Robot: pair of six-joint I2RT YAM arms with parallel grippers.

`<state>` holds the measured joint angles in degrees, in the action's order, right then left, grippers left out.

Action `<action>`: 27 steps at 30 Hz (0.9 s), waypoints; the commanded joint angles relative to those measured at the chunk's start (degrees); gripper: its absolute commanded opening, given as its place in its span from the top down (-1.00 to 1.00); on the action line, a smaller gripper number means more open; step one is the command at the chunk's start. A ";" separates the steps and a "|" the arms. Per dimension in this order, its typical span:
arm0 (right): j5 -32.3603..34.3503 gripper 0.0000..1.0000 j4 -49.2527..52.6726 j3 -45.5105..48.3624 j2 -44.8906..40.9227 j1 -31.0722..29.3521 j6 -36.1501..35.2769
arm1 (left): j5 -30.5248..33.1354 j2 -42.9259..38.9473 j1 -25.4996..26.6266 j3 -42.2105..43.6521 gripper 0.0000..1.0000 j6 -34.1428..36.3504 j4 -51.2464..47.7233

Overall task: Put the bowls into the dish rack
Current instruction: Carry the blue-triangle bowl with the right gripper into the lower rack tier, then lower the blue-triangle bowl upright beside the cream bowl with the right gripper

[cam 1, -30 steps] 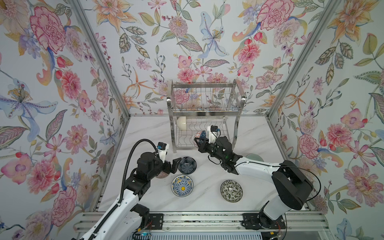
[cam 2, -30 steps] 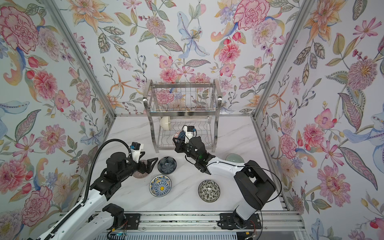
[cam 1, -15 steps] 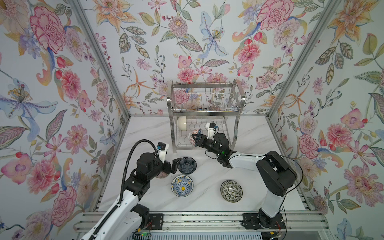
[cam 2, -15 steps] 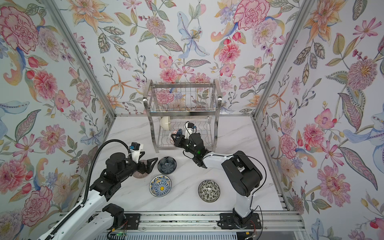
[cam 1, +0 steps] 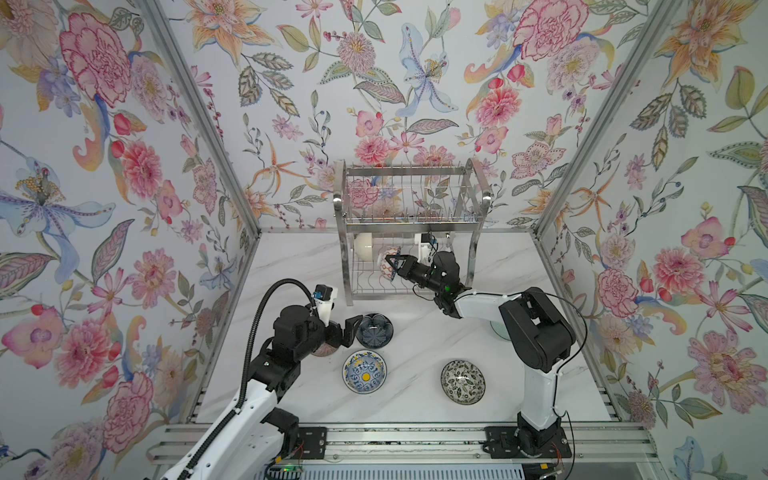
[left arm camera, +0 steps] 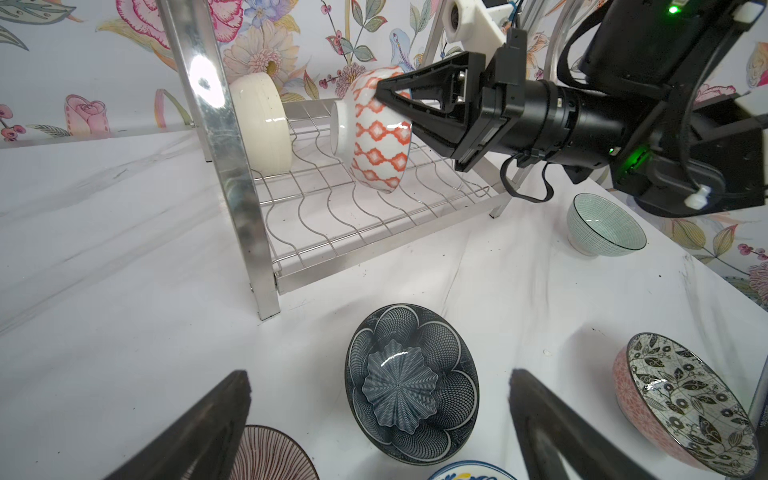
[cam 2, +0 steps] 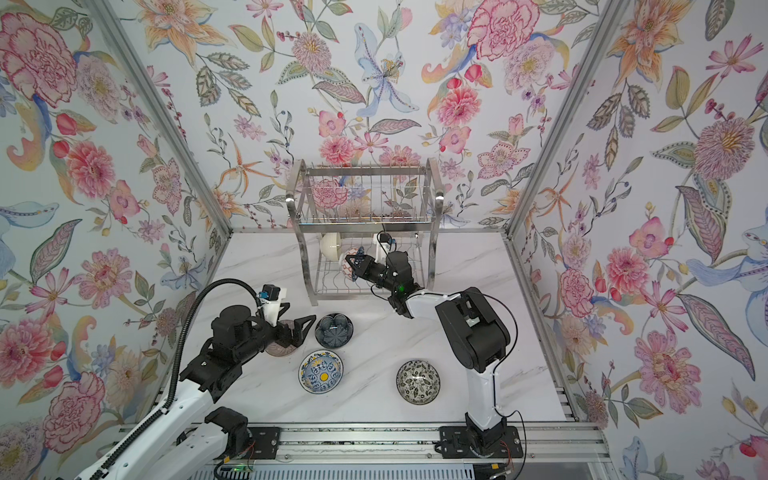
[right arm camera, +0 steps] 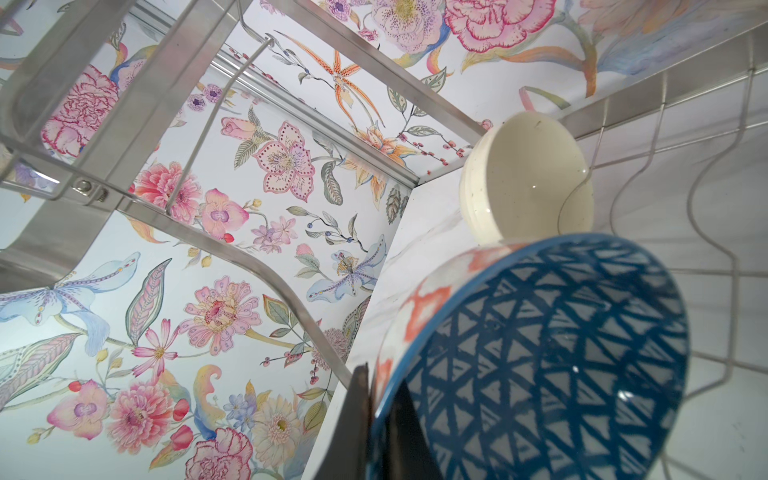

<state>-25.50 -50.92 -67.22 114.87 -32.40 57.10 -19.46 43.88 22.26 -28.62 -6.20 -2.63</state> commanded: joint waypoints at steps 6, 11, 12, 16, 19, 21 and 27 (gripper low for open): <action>-8.65 1.00 -4.54 -8.06 4.92 2.83 1.14 | -2.67 0.45 0.33 0.68 -0.98 1.21 1.58; -10.28 1.00 -4.98 -11.52 7.70 4.39 1.77 | -4.47 0.94 0.39 0.77 -0.98 1.54 2.02; -10.83 1.00 -4.98 -12.32 8.34 4.69 1.72 | -4.74 1.02 0.33 0.76 -0.98 1.54 2.19; -12.16 1.00 -4.98 -14.88 10.52 5.74 2.22 | -6.47 1.12 0.33 1.26 -0.98 1.54 3.40; -12.74 1.00 -4.85 -16.48 11.64 6.32 2.31 | -7.26 1.54 0.33 1.38 -0.98 1.46 3.90; -13.26 0.99 -4.67 -17.75 12.54 6.68 2.46 | -7.67 1.90 0.34 1.38 -0.98 1.45 4.12; -14.76 0.99 -3.62 -22.43 15.49 7.09 3.35 | -8.58 2.94 0.33 1.20 -0.98 1.54 4.38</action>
<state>-38.39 -50.98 -85.78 129.49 -25.63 59.88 -26.39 46.54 22.26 -27.77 -5.76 0.21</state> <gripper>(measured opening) 0.072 0.989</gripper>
